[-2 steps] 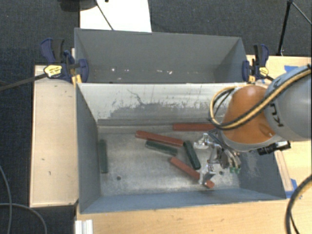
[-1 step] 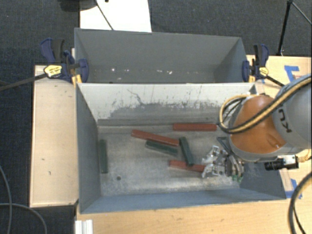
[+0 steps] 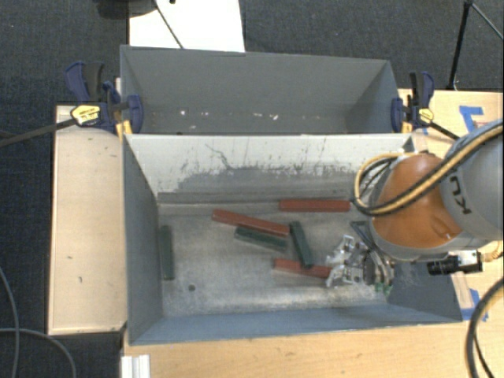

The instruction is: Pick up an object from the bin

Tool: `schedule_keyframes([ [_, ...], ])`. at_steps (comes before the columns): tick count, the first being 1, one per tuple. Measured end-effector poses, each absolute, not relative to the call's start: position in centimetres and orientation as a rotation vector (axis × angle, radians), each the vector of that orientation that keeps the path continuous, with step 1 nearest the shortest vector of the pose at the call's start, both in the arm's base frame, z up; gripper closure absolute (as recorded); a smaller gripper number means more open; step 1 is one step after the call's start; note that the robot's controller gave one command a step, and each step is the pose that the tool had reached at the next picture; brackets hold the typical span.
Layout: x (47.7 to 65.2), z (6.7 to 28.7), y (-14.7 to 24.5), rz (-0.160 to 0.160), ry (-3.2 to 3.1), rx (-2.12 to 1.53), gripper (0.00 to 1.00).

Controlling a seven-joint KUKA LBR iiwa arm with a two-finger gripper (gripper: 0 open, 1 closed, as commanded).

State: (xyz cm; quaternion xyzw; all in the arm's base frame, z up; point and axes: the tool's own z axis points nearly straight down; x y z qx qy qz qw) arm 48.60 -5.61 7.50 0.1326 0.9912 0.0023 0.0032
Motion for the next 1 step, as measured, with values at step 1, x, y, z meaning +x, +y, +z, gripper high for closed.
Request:
schedule_keyframes([
  [1, 49.93, 24.79, -6.01, -0.001, 3.126, 0.213, 1.0],
])
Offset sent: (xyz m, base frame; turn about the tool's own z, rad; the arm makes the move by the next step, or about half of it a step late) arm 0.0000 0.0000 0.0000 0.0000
